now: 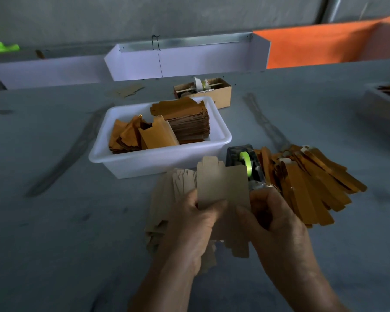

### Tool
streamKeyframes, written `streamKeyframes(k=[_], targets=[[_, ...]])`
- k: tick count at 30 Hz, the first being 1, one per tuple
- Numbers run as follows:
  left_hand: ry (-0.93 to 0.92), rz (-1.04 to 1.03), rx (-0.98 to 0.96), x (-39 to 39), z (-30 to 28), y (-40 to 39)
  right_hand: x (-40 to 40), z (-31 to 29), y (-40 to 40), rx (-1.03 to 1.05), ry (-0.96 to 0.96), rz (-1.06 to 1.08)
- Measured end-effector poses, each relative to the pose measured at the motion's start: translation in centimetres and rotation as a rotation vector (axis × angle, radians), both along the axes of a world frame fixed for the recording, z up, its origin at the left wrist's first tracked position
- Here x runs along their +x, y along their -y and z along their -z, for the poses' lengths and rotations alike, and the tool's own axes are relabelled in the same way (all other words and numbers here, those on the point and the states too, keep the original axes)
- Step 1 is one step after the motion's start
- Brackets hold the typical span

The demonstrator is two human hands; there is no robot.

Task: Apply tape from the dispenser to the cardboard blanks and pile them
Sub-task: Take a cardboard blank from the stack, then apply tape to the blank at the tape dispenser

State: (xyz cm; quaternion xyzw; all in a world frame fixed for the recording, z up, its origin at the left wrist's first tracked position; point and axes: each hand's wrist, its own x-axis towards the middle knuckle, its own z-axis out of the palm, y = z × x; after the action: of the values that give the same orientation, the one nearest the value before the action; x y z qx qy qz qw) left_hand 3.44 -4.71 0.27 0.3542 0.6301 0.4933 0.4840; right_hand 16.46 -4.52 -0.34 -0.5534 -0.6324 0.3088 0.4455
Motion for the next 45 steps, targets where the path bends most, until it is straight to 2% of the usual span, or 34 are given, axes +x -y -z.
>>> streamKeyframes(k=[5,7,10,12,14,16,20,22,25,28,35,38,39,41,43,45], targets=[[-0.069,-0.004,0.050,0.4,0.1,0.2,-1.2,0.1,0.8,0.078,0.122,-0.101],[-0.079,0.010,0.061,0.4,-0.3,0.4,-1.1,0.0,0.9,0.064,0.081,-0.162],[-0.033,0.084,0.036,-0.1,-0.8,0.5,-0.6,-0.4,0.7,-0.092,-0.051,-0.312],[0.002,0.172,0.031,-0.5,-1.2,0.6,-0.3,-0.2,0.5,-0.102,-0.012,-0.298],[-0.053,0.240,0.061,-0.6,-1.4,0.7,-0.3,-0.1,0.4,-0.083,0.030,-0.267],[-0.084,0.217,0.096,-0.5,-1.5,0.8,-0.4,-0.2,0.4,-0.100,0.011,-0.264],[-0.082,0.277,0.024,-1.0,-1.2,0.9,0.1,-0.2,0.0,-0.195,-0.172,-0.075],[-0.066,0.363,-0.013,-0.8,-1.2,1.0,0.3,-0.2,-0.3,-0.325,-0.322,-0.102],[-0.060,0.348,-0.035,-0.1,-1.2,1.1,0.4,-0.4,-0.4,-0.511,-0.580,-0.194],[-0.112,0.267,-0.026,0.2,-0.8,1.2,0.5,0.1,-0.7,-0.529,-0.599,-0.153],[-0.481,-0.013,0.147,2.5,-0.3,1.5,0.1,0.4,-0.8,-0.477,-0.547,-0.041],[-0.660,-0.046,0.246,3.1,-0.2,1.7,0.1,0.3,-0.8,-0.456,-0.558,-0.016],[-0.744,-0.040,0.288,3.2,-0.3,1.8,0.1,0.2,-0.8,-0.451,-0.558,-0.007],[-1.000,0.055,0.324,3.4,0.0,1.9,0.1,0.1,-0.8,-0.455,-0.560,-0.004],[-1.295,0.045,0.374,4.3,0.9,2.1,0.0,0.0,-0.8,-0.468,-0.558,-0.013],[-1.448,0.011,0.426,4.9,1.4,2.1,0.0,0.0,-0.7,-0.473,-0.561,-0.013]])
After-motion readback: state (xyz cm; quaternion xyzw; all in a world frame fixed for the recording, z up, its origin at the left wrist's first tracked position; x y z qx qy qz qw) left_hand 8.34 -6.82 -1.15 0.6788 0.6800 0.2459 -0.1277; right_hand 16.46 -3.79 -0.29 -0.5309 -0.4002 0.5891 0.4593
